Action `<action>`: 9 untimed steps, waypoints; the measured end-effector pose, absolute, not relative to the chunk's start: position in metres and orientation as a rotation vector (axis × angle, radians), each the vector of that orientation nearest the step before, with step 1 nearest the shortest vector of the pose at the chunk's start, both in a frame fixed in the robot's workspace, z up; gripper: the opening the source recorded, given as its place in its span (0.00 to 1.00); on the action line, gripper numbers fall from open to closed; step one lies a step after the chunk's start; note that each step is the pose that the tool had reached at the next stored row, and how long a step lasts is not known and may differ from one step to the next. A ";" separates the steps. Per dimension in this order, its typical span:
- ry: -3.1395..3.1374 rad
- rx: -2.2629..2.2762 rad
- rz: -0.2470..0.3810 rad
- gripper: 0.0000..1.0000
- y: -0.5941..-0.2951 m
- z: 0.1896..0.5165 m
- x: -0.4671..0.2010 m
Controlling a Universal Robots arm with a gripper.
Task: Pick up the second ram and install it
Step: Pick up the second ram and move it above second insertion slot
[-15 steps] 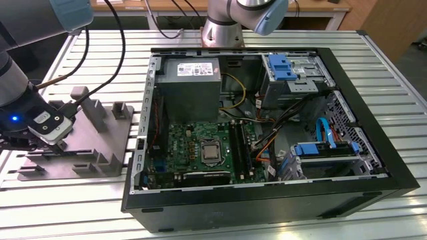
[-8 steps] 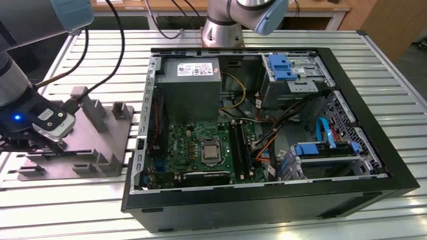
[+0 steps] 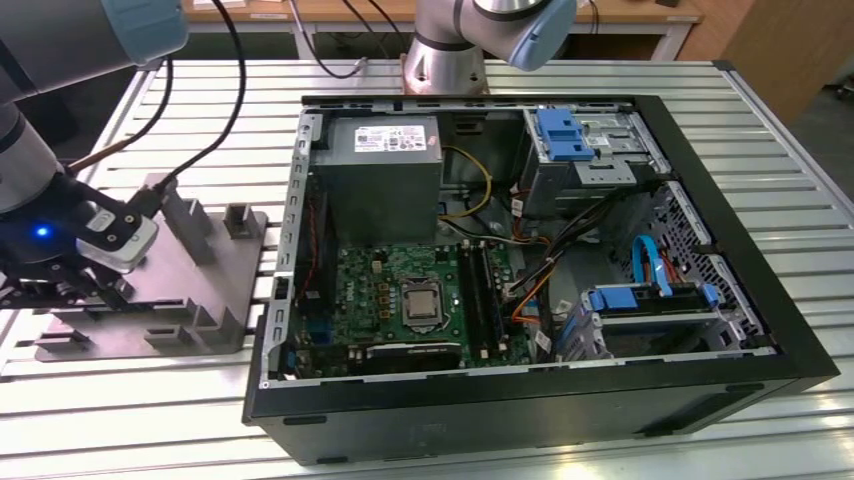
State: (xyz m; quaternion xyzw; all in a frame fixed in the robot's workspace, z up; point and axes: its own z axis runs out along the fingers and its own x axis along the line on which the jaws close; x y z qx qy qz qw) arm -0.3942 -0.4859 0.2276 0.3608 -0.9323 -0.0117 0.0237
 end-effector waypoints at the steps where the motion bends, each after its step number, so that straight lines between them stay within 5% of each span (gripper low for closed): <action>1: -2.876 1.140 -0.036 0.10 -0.486 0.228 -0.394; 9: -2.825 1.259 -0.033 0.10 -0.486 0.228 -0.394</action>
